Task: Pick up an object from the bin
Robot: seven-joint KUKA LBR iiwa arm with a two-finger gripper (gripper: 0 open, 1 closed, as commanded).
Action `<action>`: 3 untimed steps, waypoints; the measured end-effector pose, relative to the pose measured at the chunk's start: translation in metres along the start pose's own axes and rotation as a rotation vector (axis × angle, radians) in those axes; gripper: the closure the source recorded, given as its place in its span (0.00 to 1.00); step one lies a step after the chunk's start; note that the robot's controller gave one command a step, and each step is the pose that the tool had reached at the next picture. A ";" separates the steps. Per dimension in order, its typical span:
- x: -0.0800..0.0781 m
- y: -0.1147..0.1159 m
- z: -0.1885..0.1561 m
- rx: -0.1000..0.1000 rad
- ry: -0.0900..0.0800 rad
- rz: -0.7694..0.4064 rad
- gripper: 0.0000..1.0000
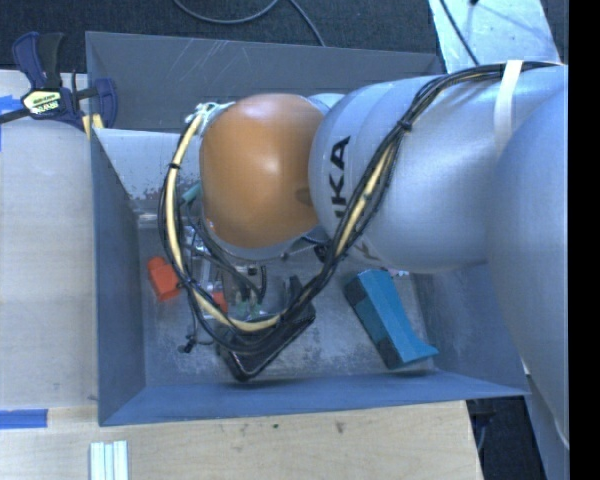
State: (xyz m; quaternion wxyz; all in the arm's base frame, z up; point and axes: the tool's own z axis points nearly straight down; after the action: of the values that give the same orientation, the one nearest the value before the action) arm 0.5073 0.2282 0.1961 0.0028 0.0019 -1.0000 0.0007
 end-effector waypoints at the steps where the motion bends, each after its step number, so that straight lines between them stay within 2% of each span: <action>1: -0.002 -0.001 -0.005 -0.003 -0.008 0.003 0.00; 2: -0.001 -0.007 0.020 -0.005 -0.012 0.077 0.00; 3: -0.013 -0.026 0.077 -0.005 -0.012 0.125 0.00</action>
Offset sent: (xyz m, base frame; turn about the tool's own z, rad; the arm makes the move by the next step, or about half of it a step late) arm -0.0098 -0.0273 -0.1028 0.2948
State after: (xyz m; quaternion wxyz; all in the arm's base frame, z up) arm 0.5197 0.2017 0.1186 -0.0035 -0.0606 -0.9982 -0.0019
